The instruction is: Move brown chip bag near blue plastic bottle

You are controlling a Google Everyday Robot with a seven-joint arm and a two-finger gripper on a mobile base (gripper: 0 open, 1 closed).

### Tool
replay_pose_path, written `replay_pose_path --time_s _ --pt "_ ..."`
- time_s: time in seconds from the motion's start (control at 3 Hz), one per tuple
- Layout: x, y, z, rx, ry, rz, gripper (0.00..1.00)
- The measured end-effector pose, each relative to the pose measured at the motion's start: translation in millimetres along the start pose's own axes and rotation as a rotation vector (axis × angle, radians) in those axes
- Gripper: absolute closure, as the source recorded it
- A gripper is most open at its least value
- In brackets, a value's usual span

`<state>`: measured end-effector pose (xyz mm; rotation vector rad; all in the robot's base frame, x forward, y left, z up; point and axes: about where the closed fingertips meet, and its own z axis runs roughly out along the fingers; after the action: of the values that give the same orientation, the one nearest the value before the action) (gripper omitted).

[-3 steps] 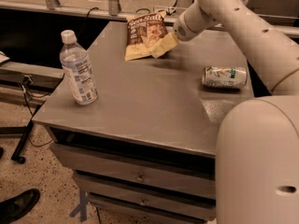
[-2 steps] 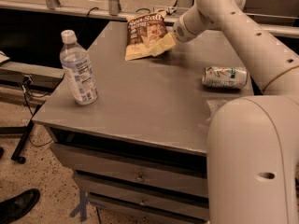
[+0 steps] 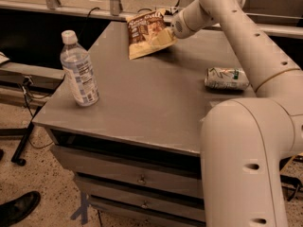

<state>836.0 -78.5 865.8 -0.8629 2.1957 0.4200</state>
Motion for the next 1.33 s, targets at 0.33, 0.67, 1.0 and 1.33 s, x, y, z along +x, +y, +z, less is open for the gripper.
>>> replay_pose_path --time_s 0.33,0.67,1.0,1.33 --pt "-5.5 18.6 -0.2 -0.056 0.006 -0.040 0.64" --pt "-3.7 45.7 1.7 -0.127 0.028 -0.108 0.86" --pt "-7.0 79.6 -14.3 -0.209 0.022 -0.218 1.00" --pt "-6.2 107.6 -45.5 -0.292 0.011 -0.333 1.00"
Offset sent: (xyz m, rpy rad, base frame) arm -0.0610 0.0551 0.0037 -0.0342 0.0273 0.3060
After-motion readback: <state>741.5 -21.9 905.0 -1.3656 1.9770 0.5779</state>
